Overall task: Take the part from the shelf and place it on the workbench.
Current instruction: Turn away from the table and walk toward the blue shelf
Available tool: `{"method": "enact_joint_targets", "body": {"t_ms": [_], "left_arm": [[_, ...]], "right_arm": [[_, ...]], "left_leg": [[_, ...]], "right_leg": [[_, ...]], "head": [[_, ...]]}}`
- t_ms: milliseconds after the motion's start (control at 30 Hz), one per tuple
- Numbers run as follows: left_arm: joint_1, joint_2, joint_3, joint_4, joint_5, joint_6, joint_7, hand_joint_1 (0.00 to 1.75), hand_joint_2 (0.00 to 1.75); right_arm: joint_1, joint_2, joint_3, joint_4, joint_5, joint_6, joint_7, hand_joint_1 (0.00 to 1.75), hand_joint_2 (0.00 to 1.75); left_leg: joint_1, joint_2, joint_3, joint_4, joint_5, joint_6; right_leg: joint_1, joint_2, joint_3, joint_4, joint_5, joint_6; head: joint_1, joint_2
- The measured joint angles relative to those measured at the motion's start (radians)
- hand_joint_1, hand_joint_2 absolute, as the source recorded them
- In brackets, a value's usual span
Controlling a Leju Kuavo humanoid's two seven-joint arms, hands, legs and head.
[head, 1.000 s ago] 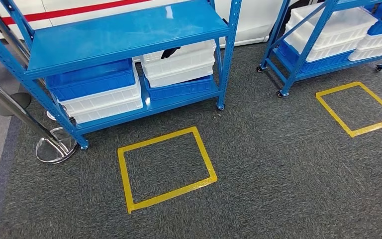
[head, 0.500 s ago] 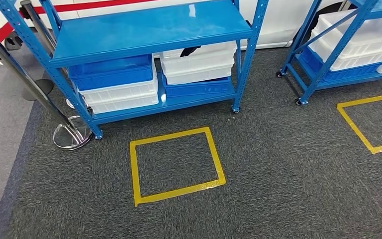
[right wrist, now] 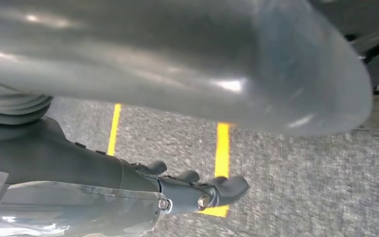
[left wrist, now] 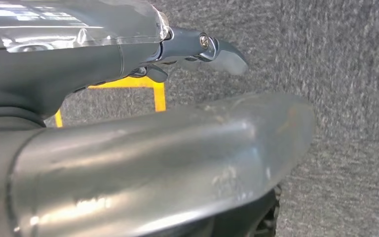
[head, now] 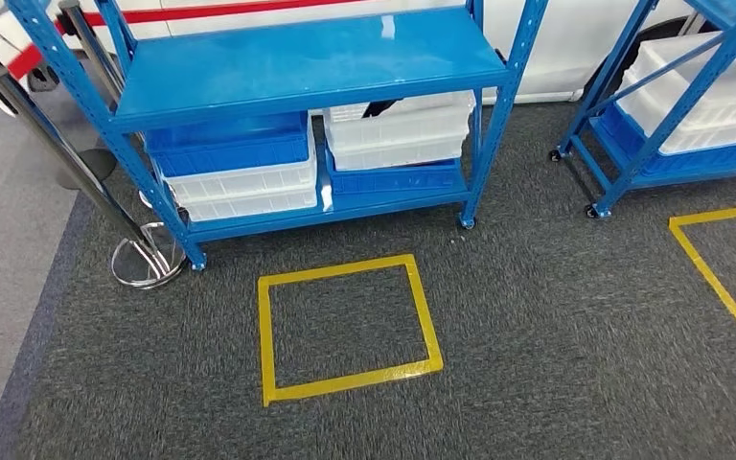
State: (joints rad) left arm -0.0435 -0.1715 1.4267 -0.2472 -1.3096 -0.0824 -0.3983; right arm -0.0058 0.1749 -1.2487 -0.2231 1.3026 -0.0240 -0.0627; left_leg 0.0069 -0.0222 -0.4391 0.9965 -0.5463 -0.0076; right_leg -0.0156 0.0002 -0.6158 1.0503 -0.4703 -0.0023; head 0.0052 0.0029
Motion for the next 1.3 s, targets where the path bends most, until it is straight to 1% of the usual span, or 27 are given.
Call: {"method": "enact_joint_targets", "body": {"t_ms": [67,100,167,233,267,300,333,367,400,467,500,567,600,667,733,767,800,833,867,933,967,1000,1067,1100,1167,1233,1300], "left_arm": [[-0.001,0.000,0.000,0.000,0.000,0.000,0.000,0.00,0.00],[-0.001,0.000,0.000,0.000,0.000,0.000,0.000,0.00,0.00],[-0.001,0.000,0.000,0.000,0.000,0.000,0.000,0.00,0.00],[0.000,-0.001,0.000,0.000,-0.001,-0.001,0.001,0.00,0.00],[0.001,-0.001,0.000,0.000,-0.001,-0.001,0.001,0.00,0.00],[0.003,-0.002,0.000,0.000,-0.001,-0.001,0.002,0.00,0.00],[0.004,-0.002,0.000,0.000,-0.002,-0.001,0.002,0.00,0.00],[0.006,-0.002,0.000,0.000,-0.002,-0.001,0.002,0.00,0.00],[0.008,-0.001,0.000,-0.001,-0.002,-0.001,0.003,0.00,0.00],[0.010,-0.001,0.000,-0.001,-0.002,-0.001,0.004,0.00,0.00],[0.011,-0.001,0.000,-0.002,-0.002,-0.001,0.004,0.00,0.00],[0.010,-0.001,0.000,-0.002,-0.002,-0.001,0.005,0.00,0.00],[0.009,-0.001,0.000,-0.002,-0.002,-0.001,0.006,0.00,0.00],[0.005,-0.002,0.000,-0.003,-0.003,-0.001,0.009,0.00,0.00],[0.004,-0.003,0.000,-0.003,-0.003,-0.001,0.018,0.00,0.00],[0.005,-0.004,0.000,-0.003,-0.003,-0.001,0.023,0.00,0.00],[0.008,-0.005,0.000,-0.003,-0.003,-0.001,0.028,0.00,0.00],[0.010,-0.006,0.000,-0.003,-0.004,-0.001,0.031,0.00,0.00],[0.012,-0.008,0.000,-0.003,-0.004,-0.001,0.032,0.00,0.00],[0.015,-0.012,0.000,-0.004,-0.004,-0.001,0.034,0.00,0.00],[0.014,-0.013,0.000,-0.004,-0.005,-0.001,0.036,0.00,0.00],[0.014,-0.014,0.000,-0.005,-0.006,-0.001,0.038,0.00,0.00],[0.011,-0.016,0.000,-0.008,-0.009,-0.001,0.041,0.00,0.00],[0.010,-0.016,0.000,-0.010,-0.009,-0.001,0.042,0.00,0.00],[0.008,-0.016,0.000,-0.011,-0.010,-0.001,0.044,0.00,0.00],[0.008,-0.017,0.001,-0.011,-0.010,-0.001,0.046,0.00,0.00],[0.011,-0.017,0.001,-0.011,-0.011,-0.001,0.048,0.00,0.00]], "right_arm": [[0.000,0.000,0.000,0.000,0.001,0.003,0.000,0.00,0.00],[0.001,0.000,0.000,0.000,0.002,0.005,0.000,0.00,0.00],[0.001,0.000,0.000,0.000,0.004,0.008,0.000,0.00,0.00],[0.001,0.000,0.000,-0.001,0.006,0.010,0.000,0.00,0.00],[0.001,0.000,0.000,-0.001,0.007,0.011,0.000,0.00,0.00],[0.002,0.000,0.000,-0.001,0.008,0.011,0.000,0.00,0.00],[0.002,0.000,0.000,-0.001,0.009,0.011,0.000,0.00,0.00],[0.002,0.000,0.000,-0.001,0.010,0.011,0.000,0.00,0.00],[0.003,0.001,0.000,-0.001,0.012,0.010,0.000,0.00,0.00],[0.002,0.001,0.000,-0.001,0.013,0.010,0.000,0.00,0.00],[0.001,0.002,0.000,-0.001,0.013,0.010,0.000,0.00,0.00],[-0.003,0.002,0.000,-0.002,0.014,0.010,0.000,0.00,0.00],[-0.005,0.002,0.000,-0.002,0.014,0.010,0.000,0.00,0.00],[-0.009,0.002,0.000,-0.003,0.015,0.010,0.002,0.00,0.00],[-0.010,0.002,0.000,-0.003,0.017,0.010,0.009,0.00,0.00],[-0.009,0.002,0.000,-0.003,0.018,0.010,0.014,0.00,0.00],[-0.006,0.002,0.000,-0.003,0.018,0.010,0.019,0.00,0.00],[-0.003,0.002,0.000,-0.004,0.019,0.011,0.023,0.00,0.00],[0.001,0.002,-0.001,-0.004,0.019,0.011,0.026,0.00,0.00],[0.012,0.002,-0.001,-0.006,0.022,0.011,0.029,0.00,0.00],[0.013,0.002,-0.002,-0.006,0.023,0.011,0.030,0.00,0.00],[0.014,0.002,-0.002,-0.007,0.025,0.012,0.031,0.00,0.00],[0.010,0.005,-0.002,-0.008,0.029,0.012,0.032,0.00,0.00],[0.010,0.006,-0.002,-0.009,0.031,0.012,0.032,0.00,0.00],[0.010,0.009,-0.002,-0.011,0.034,0.011,0.033,0.00,0.00],[0.009,0.009,-0.002,-0.013,0.035,0.011,0.034,0.00,0.00],[0.008,0.010,-0.003,-0.014,0.037,0.012,0.035,0.00,0.00]], "left_leg": [[0.001,0.002,0.003,0.017,-0.003,-0.009],[0.003,0.004,-0.011,0.049,-0.004,-0.012],[0.005,0.012,-0.077,0.165,-0.026,-0.020],[0.005,0.015,-0.164,0.282,-0.082,-0.025],[0.005,0.015,-0.196,0.309,-0.105,-0.024],[0.005,0.015,-0.214,0.304,-0.111,-0.021],[0.003,0.015,-0.219,0.272,-0.094,-0.016],[0.001,0.017,-0.216,0.217,-0.048,-0.007],[-0.004,0.019,-0.212,0.157,0.015,0.004],[-0.014,0.022,-0.203,0.083,0.094,0.020],[-0.017,0.022,-0.198,0.070,0.105,0.024],[-0.016,0.018,-0.170,0.057,0.094,0.033],[-0.014,0.015,-0.154,0.047,0.091,0.039],[-0.012,0.014,-0.127,0.035,0.081,0.049],[-0.012,0.013,-0.108,0.033,0.063,0.053],[-0.013,0.011,-0.096,0.033,0.052,0.052],[-0.013,0.008,-0.081,0.033,0.040,0.051],[-0.013,0.005,-0.064,0.033,0.027,0.049],[-0.013,0.002,-0.047,0.033,0.013,0.047],[-0.014,-0.001,-0.019,0.033,-0.015,0.040],[-0.015,-0.001,-0.010,0.030,-0.026,0.035],[-0.015,-0.002,-0.001,0.028,-0.033,0.029],[-0.016,-0.001,0.009,0.033,-0.028,0.017],[-0.015,0.001,0.004,0.057,-0.017,0.012],[-0.012,0.007,-0.048,0.149,-0.010,0.001],[-0.005,0.012,-0.127,0.251,-0.054,-0.012],[0.002,0.014,-0.187,0.281,-0.111,-0.024]], "right_leg": [[-0.001,-0.001,0.014,-0.002,0.000,-0.016],[-0.002,-0.003,0.024,-0.004,-0.006,-0.022],[-0.002,-0.008,0.044,-0.009,-0.018,-0.031],[0.000,-0.009,0.062,-0.010,-0.034,-0.035],[0.001,-0.008,0.073,-0.010,-0.044,-0.036],[0.002,-0.007,0.087,-0.011,-0.055,-0.036],[0.004,-0.006,0.103,-0.011,-0.066,-0.035],[0.005,-0.007,0.118,-0.012,-0.078,-0.034],[0.007,-0.007,0.131,-0.011,-0.089,-0.032],[0.009,-0.005,0.150,-0.013,-0.111,-0.022],[0.009,-0.004,0.159,-0.010,-0.116,-0.015],[0.007,-0.004,0.170,0.010,-0.110,0.000],[0.007,-0.003,0.163,0.040,-0.101,0.006],[0.004,-0.001,0.106,0.135,-0.112,0.013],[0.003,-0.001,0.021,0.233,-0.165,0.018],[0.003,-0.001,-0.012,0.256,-0.191,0.019],[0.003,-0.001,-0.034,0.255,-0.202,0.019],[0.003,-0.001,-0.044,0.227,-0.190,0.018],[0.004,-0.001,-0.046,0.179,-0.152,0.014],[0.009,0.001,-0.043,0.076,-0.034,0.006],[0.012,0.001,-0.041,0.046,0.007,0.002],[0.015,0.003,-0.038,0.029,0.026,-0.003],[0.014,0.004,-0.018,0.014,0.014,-0.014],[0.012,0.004,0.000,0.002,0.009,-0.020],[0.007,0.001,0.041,-0.022,-0.002,-0.030],[0.006,-0.001,0.074,-0.036,-0.020,-0.034],[0.004,0.001,0.107,-0.041,-0.044,-0.032]], "head": [[-0.001,0.000],[-0.003,0.000],[-0.007,0.000],[-0.009,0.000],[-0.010,0.000],[-0.010,0.000],[-0.011,0.000],[-0.011,0.000],[-0.011,0.000],[-0.012,0.000],[-0.012,0.000],[-0.014,0.000],[-0.012,0.000],[-0.009,0.000],[-0.008,0.000],[-0.007,0.000],[-0.007,0.000],[-0.007,0.000],[-0.007,0.000],[-0.007,0.000],[-0.007,0.000],[-0.007,0.000],[-0.008,0.000],[-0.010,0.000],[-0.016,0.000],[-0.020,0.000],[-0.020,0.000]]}}
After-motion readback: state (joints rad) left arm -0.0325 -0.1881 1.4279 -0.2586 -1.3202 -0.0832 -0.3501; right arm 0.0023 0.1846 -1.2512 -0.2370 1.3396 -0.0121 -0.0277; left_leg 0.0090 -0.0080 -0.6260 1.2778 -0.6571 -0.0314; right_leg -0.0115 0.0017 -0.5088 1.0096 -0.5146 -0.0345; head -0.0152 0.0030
